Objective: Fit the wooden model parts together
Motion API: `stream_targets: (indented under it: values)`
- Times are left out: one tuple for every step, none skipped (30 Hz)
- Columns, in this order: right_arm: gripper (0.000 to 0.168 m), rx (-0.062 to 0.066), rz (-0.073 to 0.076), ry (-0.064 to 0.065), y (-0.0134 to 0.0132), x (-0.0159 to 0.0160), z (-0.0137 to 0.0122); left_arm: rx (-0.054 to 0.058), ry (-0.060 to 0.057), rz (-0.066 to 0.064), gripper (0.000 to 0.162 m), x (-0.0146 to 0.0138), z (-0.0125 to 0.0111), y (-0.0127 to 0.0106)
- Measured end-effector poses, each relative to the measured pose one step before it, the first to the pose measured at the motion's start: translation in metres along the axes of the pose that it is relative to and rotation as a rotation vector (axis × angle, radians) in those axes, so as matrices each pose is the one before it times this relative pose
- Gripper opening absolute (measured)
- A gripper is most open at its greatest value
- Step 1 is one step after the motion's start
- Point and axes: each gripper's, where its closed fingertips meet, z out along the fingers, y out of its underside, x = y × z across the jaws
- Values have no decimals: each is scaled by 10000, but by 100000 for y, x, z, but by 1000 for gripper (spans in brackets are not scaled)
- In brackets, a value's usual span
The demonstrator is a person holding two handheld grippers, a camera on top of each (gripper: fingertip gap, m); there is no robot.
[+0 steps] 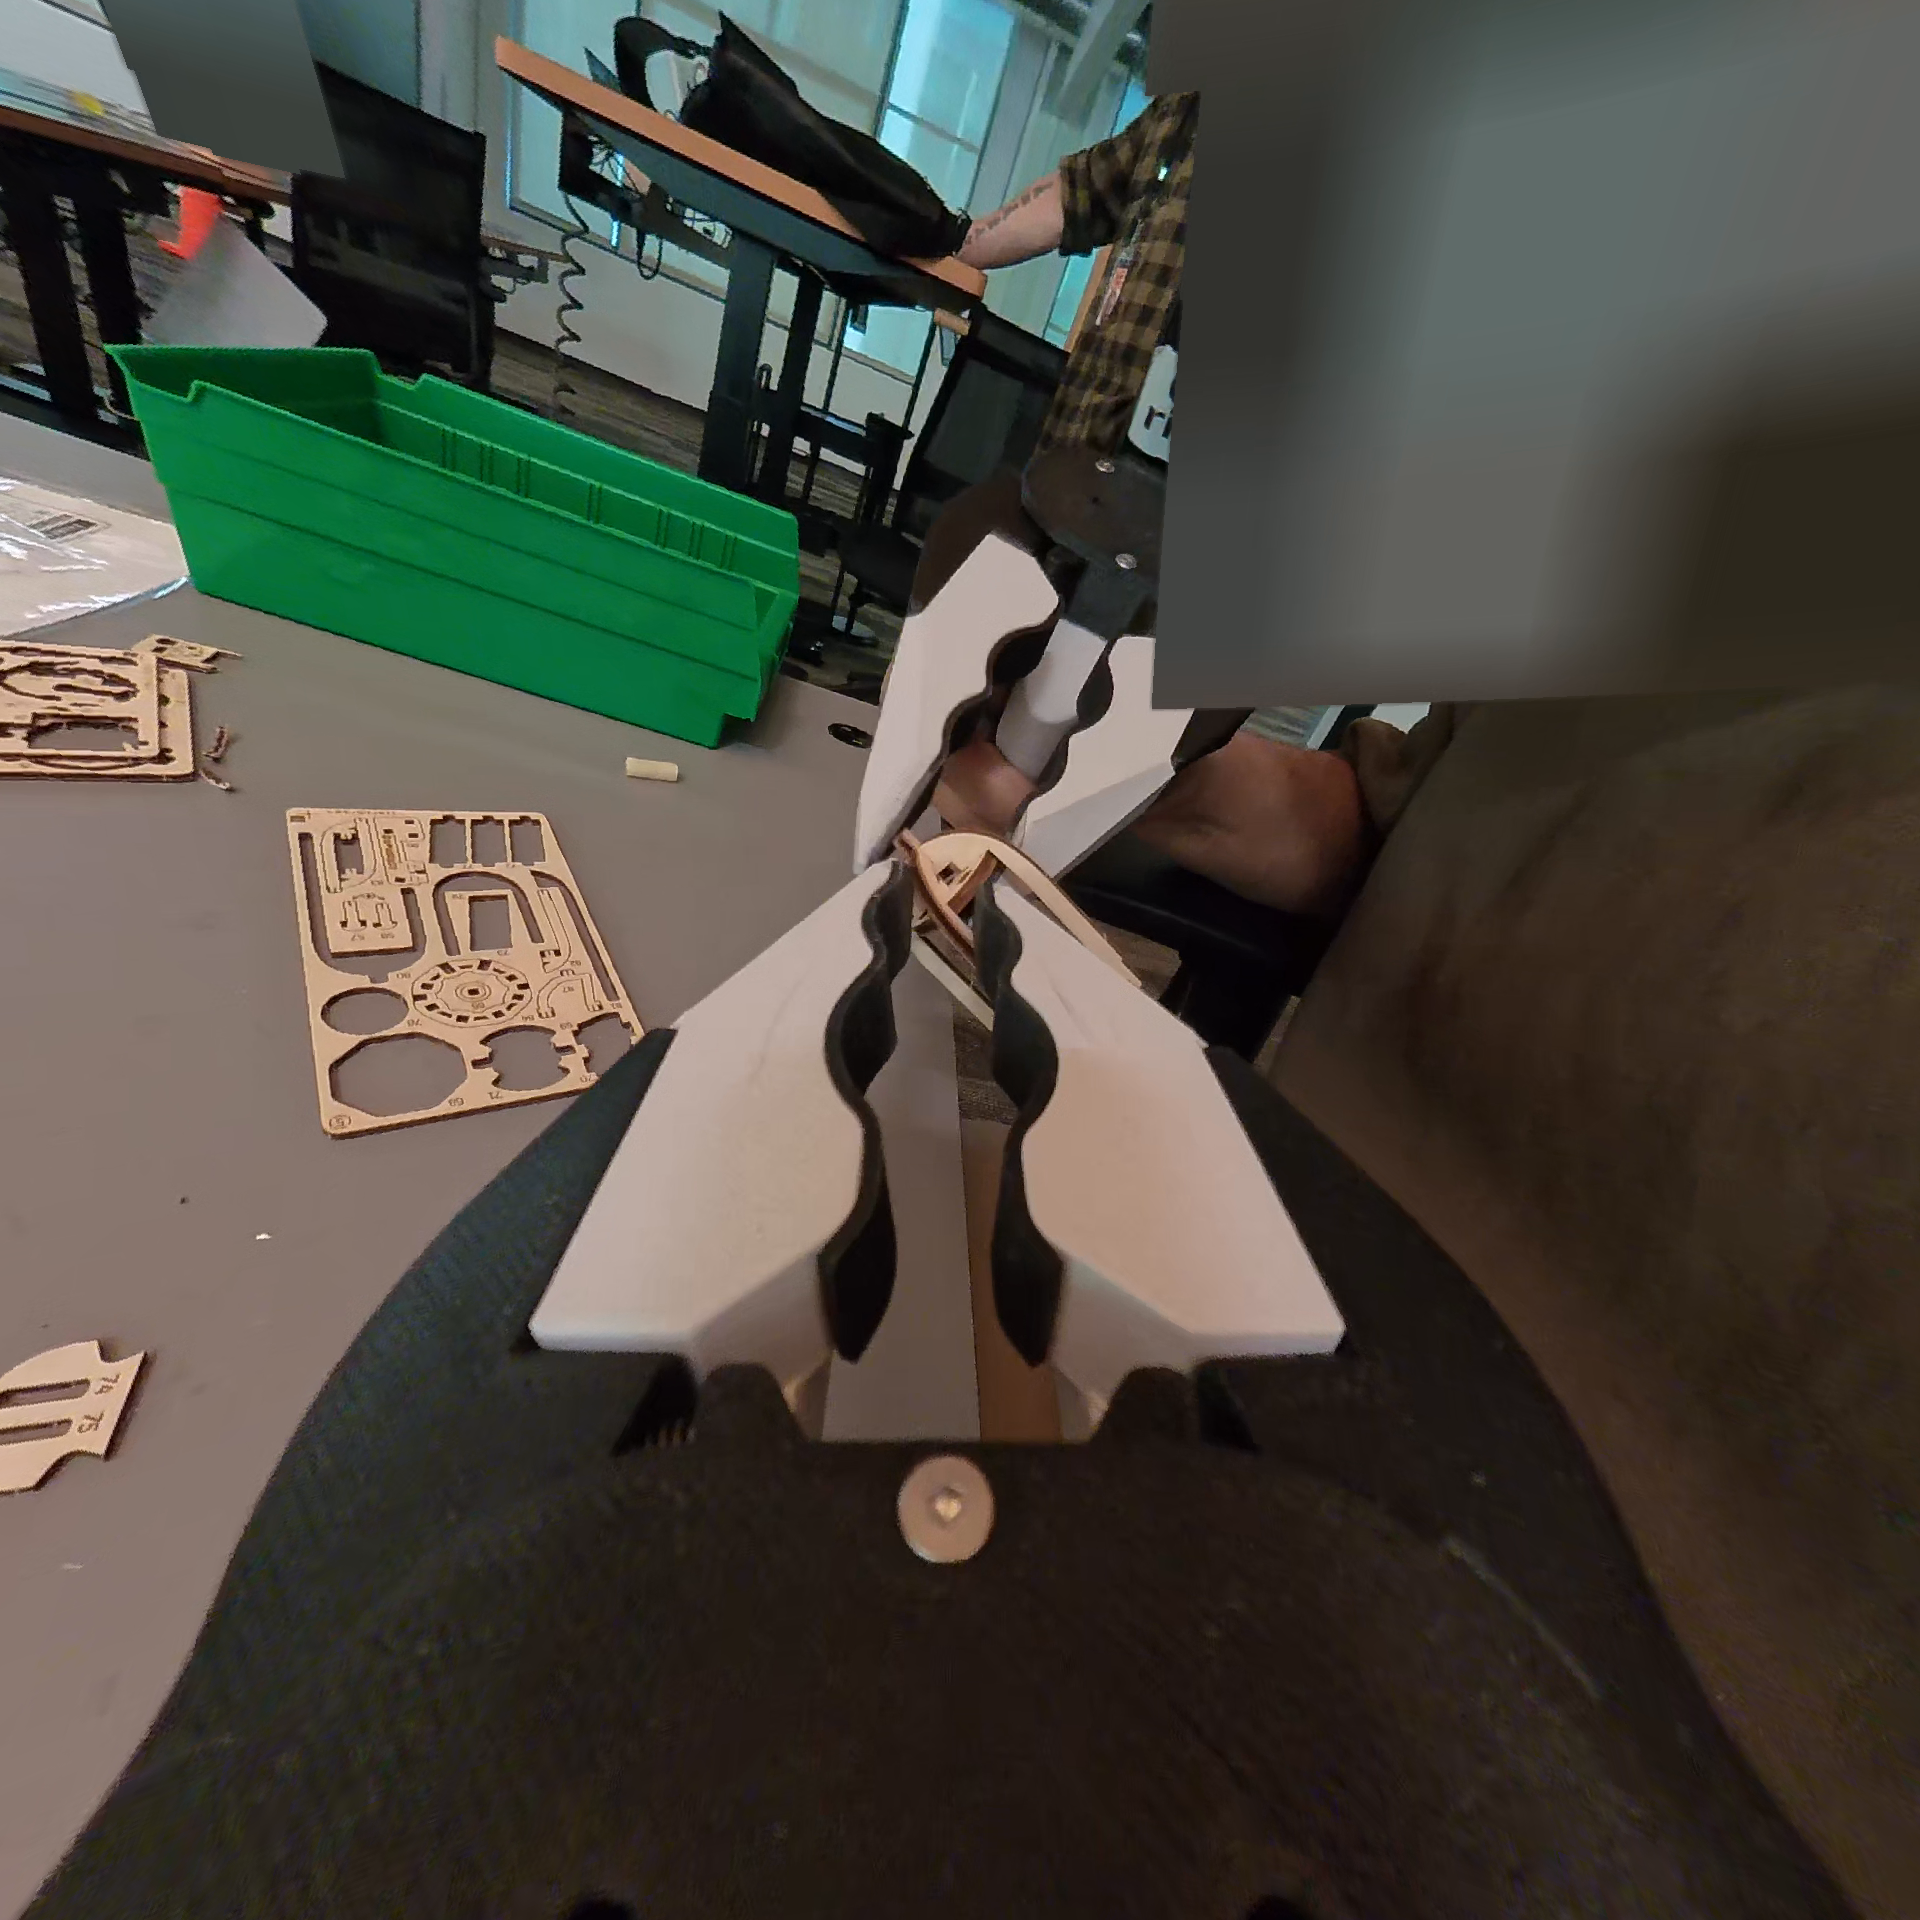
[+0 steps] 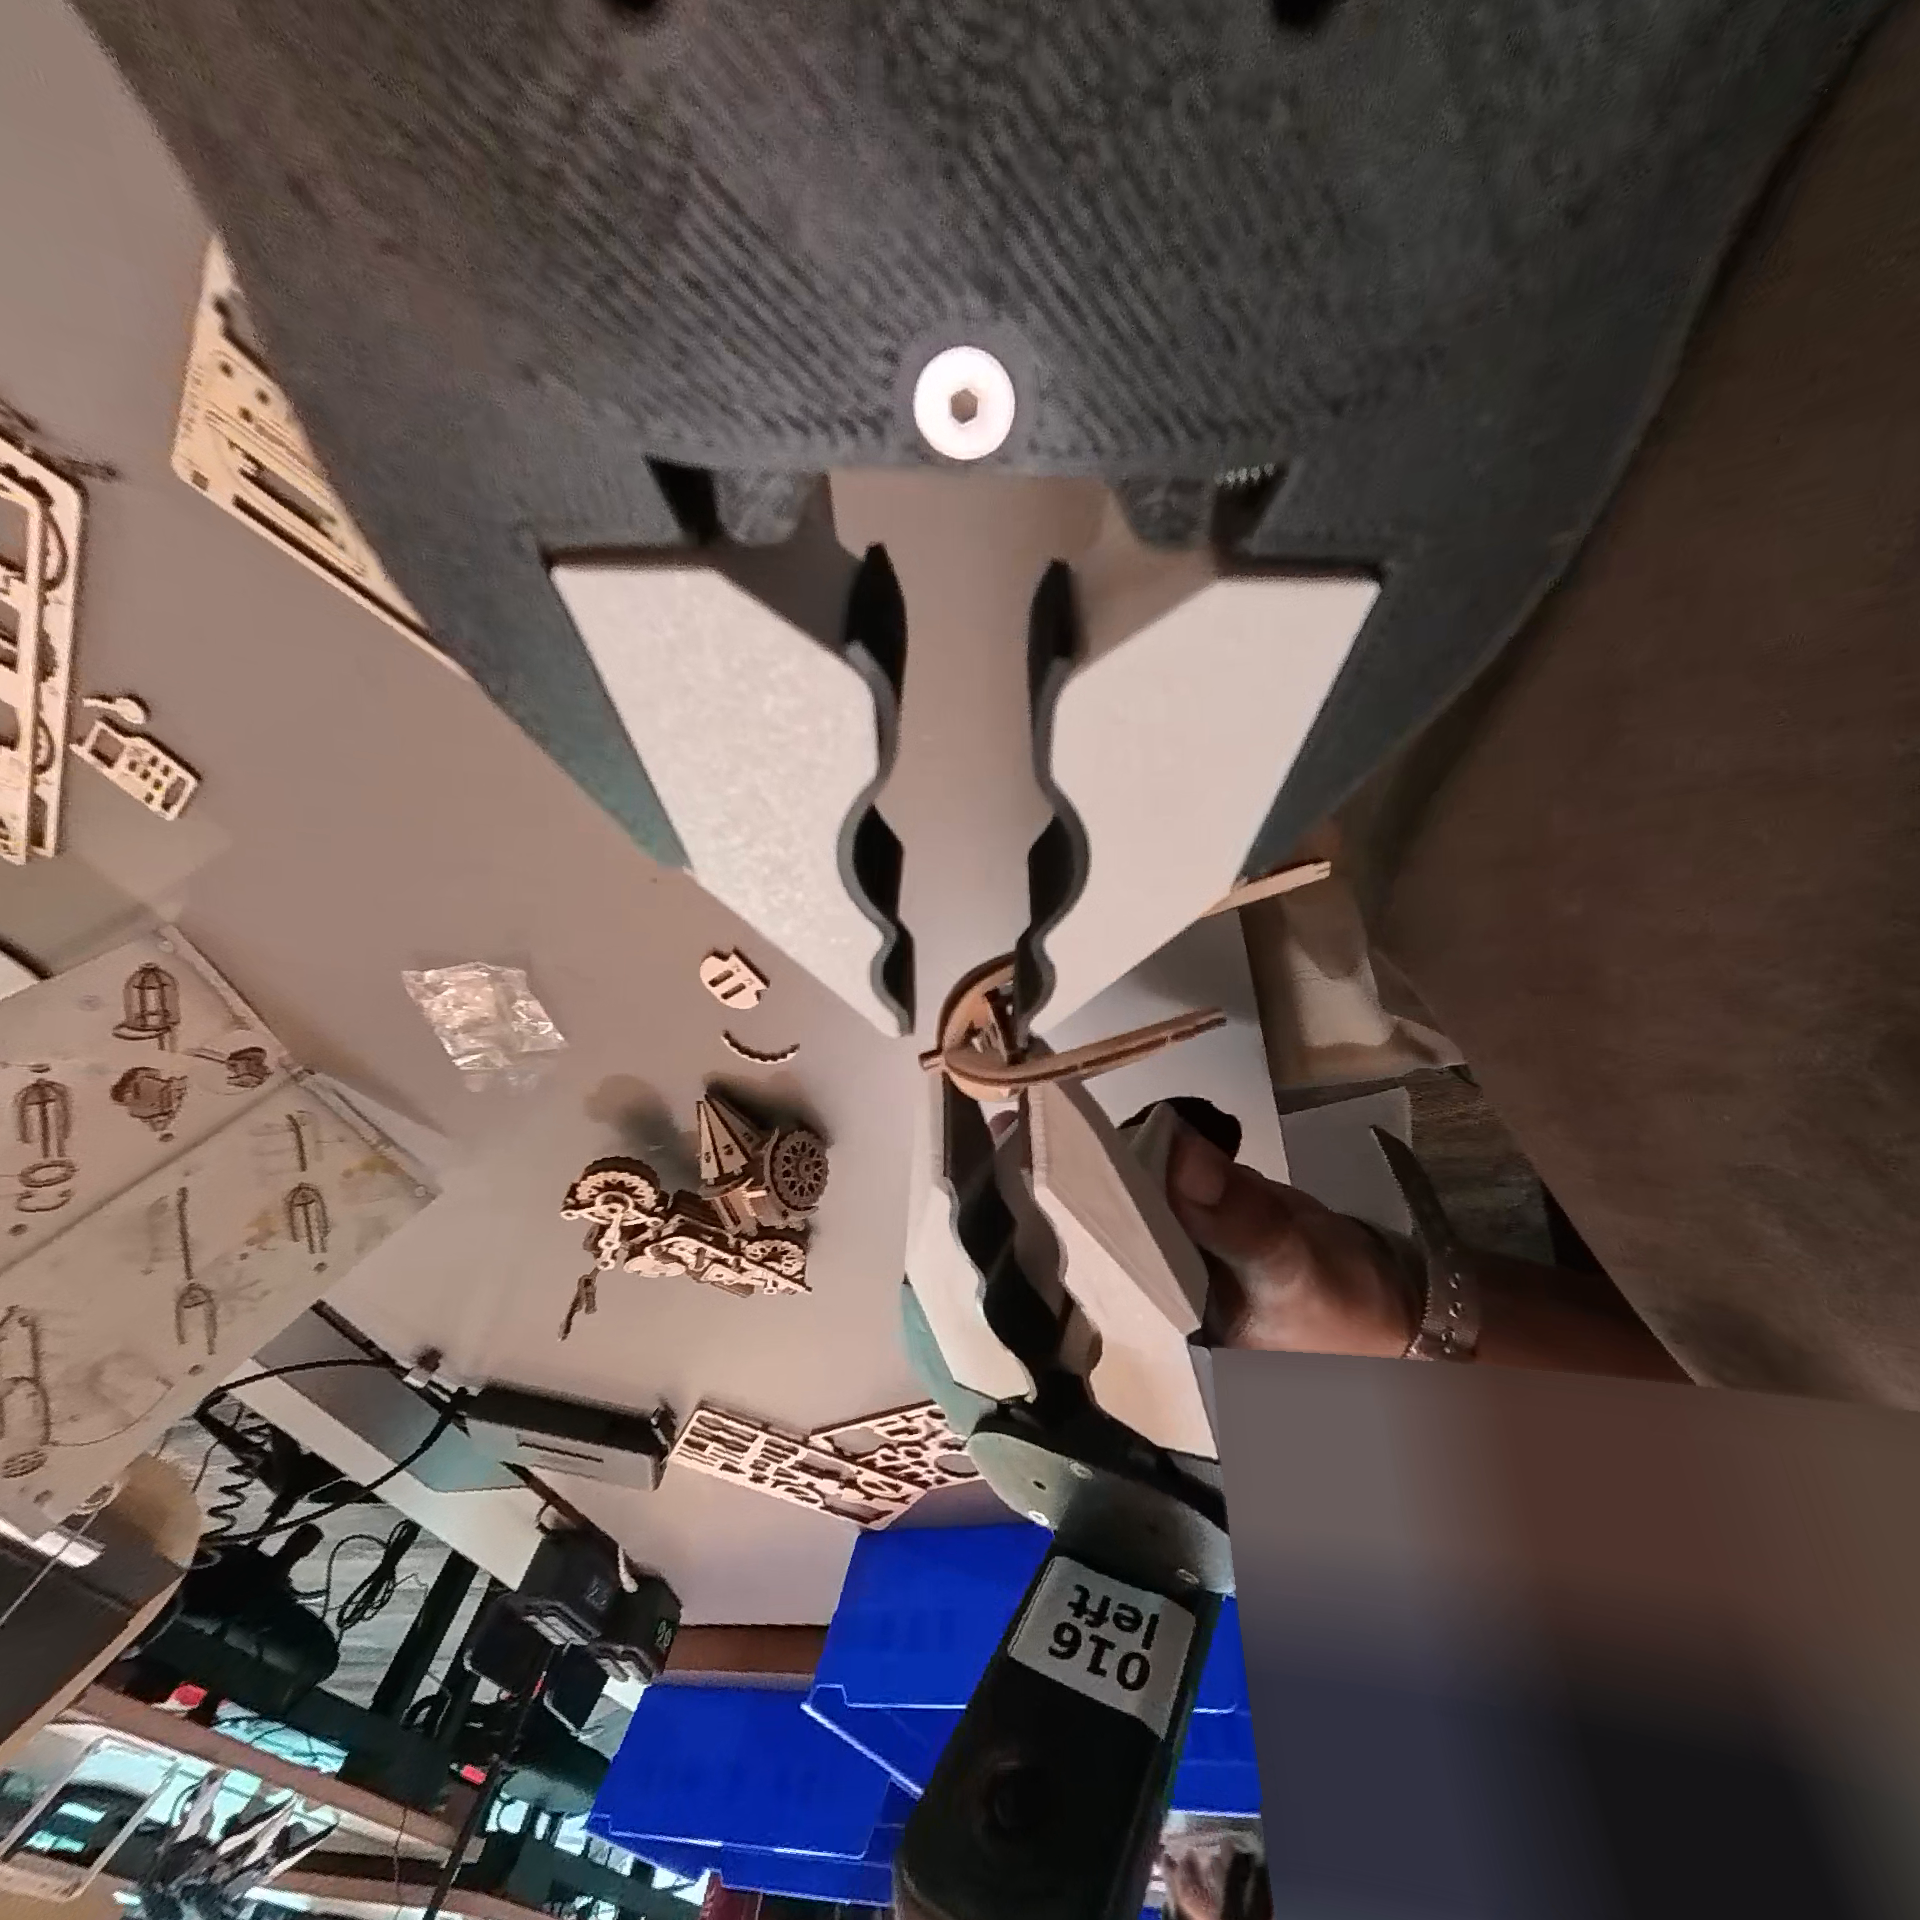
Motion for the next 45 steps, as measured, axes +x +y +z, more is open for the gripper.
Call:
stream_targets:
  values:
    - [15, -7, 30, -54, 14, -86, 40, 8, -11, -5, 11, -29, -5, 15]
    - [12, -29, 19, -10, 34, -40, 44, -7, -22, -4, 11, -60, -21, 20]
    - [12, -72, -20, 30, 77, 2, 44, -31, -15, 11, 11, -50, -26, 46]
    - [12, -113, -46, 6, 105, -13, 27, -58, -21, 26, 11, -34, 15, 94]
    - [12, -92, -51, -1, 71, -19, 0, -34, -27, 32, 11, -15, 19, 73]
    - [11, -39, -11, -8, 15, -14, -16, 2, -15, 23, 11, 12, 12, 4]
    - [11, -23, 37, -34, 5, -31, -18, 5, 16, 5, 11, 31, 6, -14]
    - [11, -33, 30, -31, 11, -32, -9, 7, 16, -8, 11, 16, 3, -4]
    - [11, -59, -9, -18, 64, -28, -6, -7, 5, -10, 11, 9, 18, 39]
    - [11, -66, -57, 4, 63, -26, -3, -15, 5, -4, 11, 9, 12, 41]
    - [10, -43, -56, 29, 27, -6, 16, -5, -3, -4, 11, -5, -3, 16]
    - [10, -7, 1, 26, -21, 13, 30, 14, -9, -2, 11, -16, -31, -9]
    - [11, 49, 19, 19, -96, 26, 26, 47, 16, -19, 11, 7, -47, -83]
    - [11, 105, 59, 44, -153, 88, 33, 56, -7, -38, 11, -43, -57, -85]
    - [11, 222, 130, 74, -245, 131, 40, 114, -1, -49, 11, -66, -86, -168]
    - [12, 290, 141, 71, -263, 113, 18, 153, 80, -118, 11, 12, -109, -233]
    - [13, 237, 111, 160, -187, 277, -8, 113, 122, -191, 11, 23, -95, -149]
    - [26, 136, 114, 300, -86, 576, -43, 105, 122, -183, 11, 25, -87, -89]
    - [38, 99, 155, 86, -74, 369, -81, 96, 109, -132, 11, 59, -36, -86]
    - [40, 135, 232, -253, -136, -86, -112, 65, 183, -85, 11, 246, 48, -68]
    - [42, 187, 294, -233, -172, -49, -107, 114, 151, -80, 11, 224, 44, -170]
    - [46, 190, 268, -135, -123, 65, -68, 124, 136, -72, 11, 208, 36, -149]
    - [49, 109, 183, -97, -1, 80, -17, 61, 81, -90, 11, 88, 28, -62]
    - [52, 14, 103, -8, 89, 152, 28, -14, 19, -64, 11, -25, 15, 54]
    - [55, -19, 41, 71, 126, 217, 54, -30, -43, -9, 11, -133, -23, 60]
    - [56, -37, -10, 81, 142, 166, 49, -63, -73, 13, 11, -164, -9, 77]
    - [55, -91, -51, 138, 210, 231, 41, -98, -164, 36, 11, -271, 6, 123]
    - [58, -136, -93, 215, 259, 332, 19, -140, -144, 89, 11, -206, 29, 208]
    - [63, -159, -102, 246, 289, 378, 1, -166, -171, 51, 11, -247, 64, 252]
    - [64, -161, -84, 188, 286, 288, 45, -125, -209, -37, 12, -350, 77, 204]
    - [63, -140, -10, 153, 285, 261, 67, -79, -161, -153, 12, -337, 68, 195]
    - [64, -81, 130, 132, 241, 276, 97, 17, -81, -255, 12, -306, 37, 116]
    - [64, -16, 239, 59, 172, 226, 103, 88, -40, -428, 11, -353, 28, 13]
    - [61, 66, 270, -50, 73, 91, 91, 187, 59, -609, 11, -306, 15, -95]
    - [60, 144, 275, -81, -36, 82, 50, 269, 296, -757, 11, -112, -4, -123]
    - [61, 203, 293, -120, -141, 47, 10, 309, 490, -956, 11, 4, -26, -178]
    - [60, 235, 379, -228, -184, -72, 17, 329, 596, -1023, 11, 107, -35, -226]
    - [60, 216, 573, -303, -154, -96, 29, 335, 569, -843, 11, 174, -26, -230]
    - [60, 226, 750, -434, -170, -215, 16, 298, 472, -573, 11, 202, -4, -188]
    - [59, 304, 841, -598, -291, -369, -37, 215, 355, -355, 11, 209, 35, -99]
    - [59, 360, 865, -635, -369, -371, -109, 163, 268, -189, 11, 255, 25, -110]
    - [60, 393, 786, -638, -459, -371, -168, 64, 246, -98, 11, 348, 43, -74]
    - [64, 410, 561, -691, -548, -525, -233, -17, 140, -27, 11, 262, 29, -32]
    - [64, 385, 340, -487, -585, -386, -275, -19, 0, 116, 11, 146, -35, -32]
    - [64, 285, 128, -183, -520, -92, -267, 25, -34, 179, 11, 132, -110, -91]
